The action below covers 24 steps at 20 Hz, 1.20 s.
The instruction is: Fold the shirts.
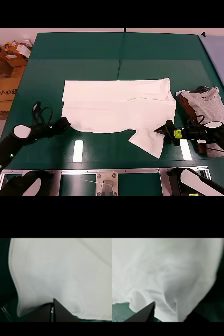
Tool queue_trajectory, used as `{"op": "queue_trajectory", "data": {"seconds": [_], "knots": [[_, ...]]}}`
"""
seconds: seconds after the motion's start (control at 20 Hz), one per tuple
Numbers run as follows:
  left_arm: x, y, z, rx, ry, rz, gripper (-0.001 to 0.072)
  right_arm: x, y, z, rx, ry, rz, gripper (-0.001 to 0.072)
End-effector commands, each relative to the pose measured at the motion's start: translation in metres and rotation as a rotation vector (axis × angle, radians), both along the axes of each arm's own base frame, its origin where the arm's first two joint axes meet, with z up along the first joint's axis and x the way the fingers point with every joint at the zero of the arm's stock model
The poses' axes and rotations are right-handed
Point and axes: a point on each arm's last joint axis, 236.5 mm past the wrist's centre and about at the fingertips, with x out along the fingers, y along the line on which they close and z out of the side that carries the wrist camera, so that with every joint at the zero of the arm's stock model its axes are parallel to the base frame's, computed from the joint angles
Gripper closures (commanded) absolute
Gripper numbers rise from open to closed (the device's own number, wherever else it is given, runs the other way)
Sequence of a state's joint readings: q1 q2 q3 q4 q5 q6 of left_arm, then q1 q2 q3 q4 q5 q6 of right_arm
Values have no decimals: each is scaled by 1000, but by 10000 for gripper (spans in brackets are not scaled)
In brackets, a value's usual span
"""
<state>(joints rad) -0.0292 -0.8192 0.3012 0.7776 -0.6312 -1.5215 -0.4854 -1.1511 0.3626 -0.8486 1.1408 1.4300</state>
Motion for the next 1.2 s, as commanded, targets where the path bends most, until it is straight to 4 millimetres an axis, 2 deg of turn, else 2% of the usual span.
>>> {"op": "queue_trajectory", "data": {"seconds": [0.0, 0.15, 0.4, 0.5, 0.65, 0.9, 1.0, 1.15], "knots": [[-8, -1, -3, 22, 22, -44, 685, -35, -3, -9, -30, 82, 116, 321], [-12, -2, -5, 23, 34, -58, 685, -29, -10, -14, -71, 63, 104, 318], [-16, 5, -9, 65, 62, -69, 685, -32, -6, -10, -45, 79, 104, 331], [-16, 16, -5, 136, 80, -93, 685, -32, -6, -2, -19, 84, 108, 473], [-16, 36, 1, 258, 103, -140, 686, -27, -10, 7, -6, 76, 107, 484], [-18, 38, 0, 269, 109, -152, 685, -27, -9, 7, -3, 77, 110, 500], [-17, 37, 1, 264, 108, -151, 685, -26, -7, 8, 7, 71, 108, 695], [-23, 32, 1, 254, 117, -189, 685, -19, 5, 15, 62, 7, 118, 695]]}}
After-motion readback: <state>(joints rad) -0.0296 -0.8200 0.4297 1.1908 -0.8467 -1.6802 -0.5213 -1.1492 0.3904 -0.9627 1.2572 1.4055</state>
